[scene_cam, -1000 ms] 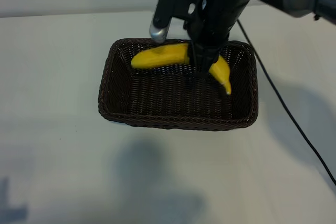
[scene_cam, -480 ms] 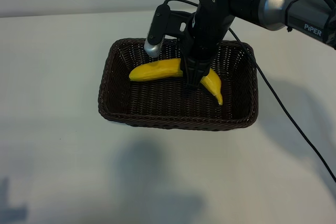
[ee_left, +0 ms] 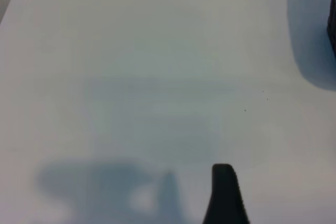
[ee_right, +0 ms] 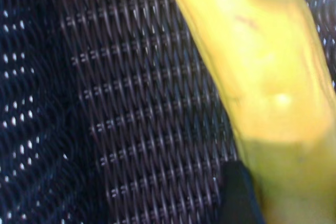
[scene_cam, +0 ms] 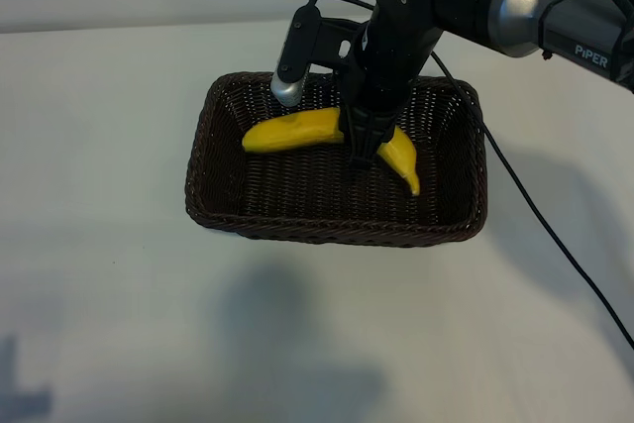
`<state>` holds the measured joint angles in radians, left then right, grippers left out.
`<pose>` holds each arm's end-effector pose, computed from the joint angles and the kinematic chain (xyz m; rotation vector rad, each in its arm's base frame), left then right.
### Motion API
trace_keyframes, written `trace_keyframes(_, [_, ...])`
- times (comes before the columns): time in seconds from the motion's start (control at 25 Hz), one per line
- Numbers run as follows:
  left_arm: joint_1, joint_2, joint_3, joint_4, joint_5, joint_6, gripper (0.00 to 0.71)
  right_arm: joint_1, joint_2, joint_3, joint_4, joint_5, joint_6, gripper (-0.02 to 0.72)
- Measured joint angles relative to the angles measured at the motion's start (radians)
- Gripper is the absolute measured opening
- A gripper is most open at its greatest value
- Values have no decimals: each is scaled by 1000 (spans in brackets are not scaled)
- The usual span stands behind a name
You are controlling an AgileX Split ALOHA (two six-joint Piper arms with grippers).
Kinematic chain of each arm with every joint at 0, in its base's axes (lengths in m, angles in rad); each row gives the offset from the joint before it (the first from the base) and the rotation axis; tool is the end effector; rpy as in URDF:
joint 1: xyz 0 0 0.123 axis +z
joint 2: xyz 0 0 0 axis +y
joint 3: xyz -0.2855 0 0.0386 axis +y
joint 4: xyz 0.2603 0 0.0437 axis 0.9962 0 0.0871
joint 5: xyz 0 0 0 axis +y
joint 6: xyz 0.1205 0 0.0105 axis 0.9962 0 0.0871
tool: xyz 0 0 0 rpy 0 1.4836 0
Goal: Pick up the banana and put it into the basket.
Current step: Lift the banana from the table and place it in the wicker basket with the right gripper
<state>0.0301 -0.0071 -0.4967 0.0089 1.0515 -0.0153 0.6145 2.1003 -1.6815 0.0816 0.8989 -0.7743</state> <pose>0.0294 0.0018 0.2697 -0.0465 2.0308 0.0200 0.3825 0.2793 0.1702 -1.7462 2.1839 0.0629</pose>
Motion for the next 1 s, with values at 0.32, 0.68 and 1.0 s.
trace_keyframes(0.32, [0,0,0,0,0,2,529,0,0,0,0,13,62,602])
trace_keyframes(0.68, [0,0,0,0,0,2,529,0,0,-73,0,150,244,595])
trace_keyframes(1.0, [0,0,0,0,0,2,529,-21,0,-274,-2,294,486,595])
